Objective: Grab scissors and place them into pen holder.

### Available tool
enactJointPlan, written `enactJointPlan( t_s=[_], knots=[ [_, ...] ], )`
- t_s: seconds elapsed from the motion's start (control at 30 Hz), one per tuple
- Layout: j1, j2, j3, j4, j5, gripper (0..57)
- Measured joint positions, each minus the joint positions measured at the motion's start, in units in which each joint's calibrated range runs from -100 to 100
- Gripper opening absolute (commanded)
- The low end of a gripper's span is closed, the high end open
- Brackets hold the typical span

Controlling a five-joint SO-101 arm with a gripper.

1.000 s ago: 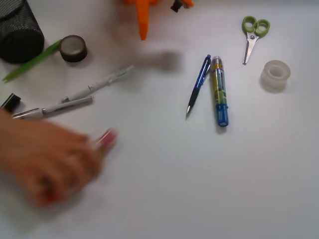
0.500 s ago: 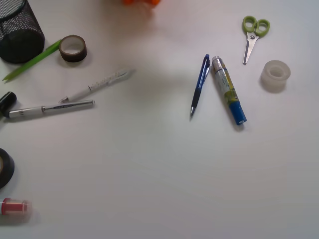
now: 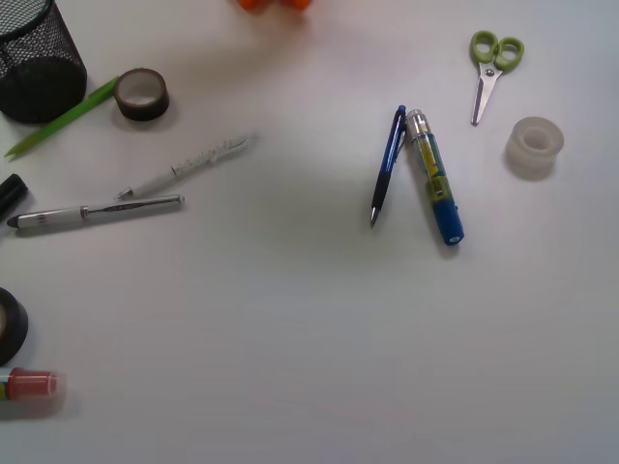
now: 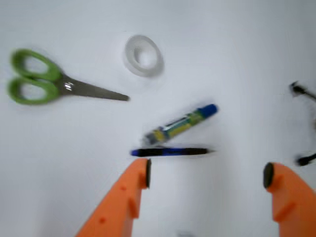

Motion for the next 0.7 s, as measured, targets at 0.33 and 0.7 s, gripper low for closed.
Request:
enactJointPlan(
  t_s=[0.33,0.7],
  knots=[
    [-15.7,17.6,-0.2,1.5,-44.7,25.8],
    [-23.4,36.8,-12.4,-3.2,-62.4,25.7]
  ],
)
